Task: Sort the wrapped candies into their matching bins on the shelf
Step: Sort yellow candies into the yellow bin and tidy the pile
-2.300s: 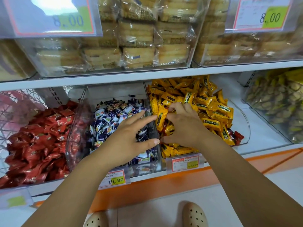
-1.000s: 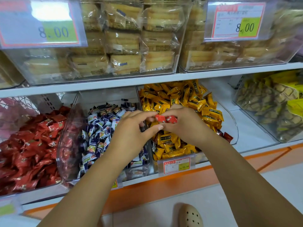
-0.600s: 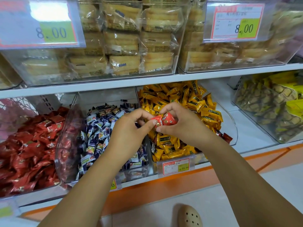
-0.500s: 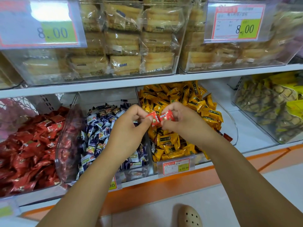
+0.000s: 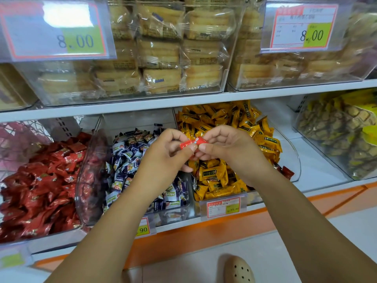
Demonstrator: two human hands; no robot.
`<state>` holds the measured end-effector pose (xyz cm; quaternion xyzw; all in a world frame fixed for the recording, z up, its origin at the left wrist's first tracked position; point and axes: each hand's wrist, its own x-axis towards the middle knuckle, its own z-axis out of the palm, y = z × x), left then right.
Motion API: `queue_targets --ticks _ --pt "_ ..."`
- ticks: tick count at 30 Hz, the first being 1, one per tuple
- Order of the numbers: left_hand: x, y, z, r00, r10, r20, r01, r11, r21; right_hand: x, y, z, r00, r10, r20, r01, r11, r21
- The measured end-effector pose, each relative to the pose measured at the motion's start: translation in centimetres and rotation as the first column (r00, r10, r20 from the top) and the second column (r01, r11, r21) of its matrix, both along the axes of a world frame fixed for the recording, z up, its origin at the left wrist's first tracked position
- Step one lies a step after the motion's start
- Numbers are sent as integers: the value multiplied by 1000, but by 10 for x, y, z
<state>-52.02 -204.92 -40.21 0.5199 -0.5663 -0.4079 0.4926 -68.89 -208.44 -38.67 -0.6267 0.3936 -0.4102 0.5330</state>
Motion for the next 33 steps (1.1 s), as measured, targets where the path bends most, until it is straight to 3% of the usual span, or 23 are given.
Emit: queue_targets --ticks 3,6,8,10,15,20,22,27,31,33 --pt "4 -2 0 999 47 -7 -47 999 3 0 0 4 1000 30 -5 -29 998 52" --pt "12 -3 -1 993 107 -42 -107 994 1 -7 -4 7 961 18 -276 -1 998 64" --pt "17 -4 -2 986 138 -95 -137 990 19 -9 -5 4 806 65 -588 -74 997 8" --pt "21 -5 -1 980 155 -127 -153 988 31 -4 -4 -5 613 118 -781 -217 976 -23" --pt "25 -3 -1 977 165 -133 -161 986 33 13 -5 -27 354 94 -931 -300 954 -18" --pt "27 1 -1 976 167 -139 -163 986 40 18 -6 -39 227 -9 -974 -385 918 -98" --pt "29 2 -1 975 174 -136 -169 985 44 19 -8 -42 225 -37 -974 -377 918 -122" --pt "31 4 -1 981 170 -97 -165 985 57 20 -12 -49 397 -154 -905 -283 917 -281" --pt "31 4 0 984 167 -57 -163 985 62 17 -11 -51 504 -153 -850 -178 945 -276" --pt "33 3 1 984 174 -43 -170 983 72 13 -13 -48 615 -100 -782 -119 969 -217"
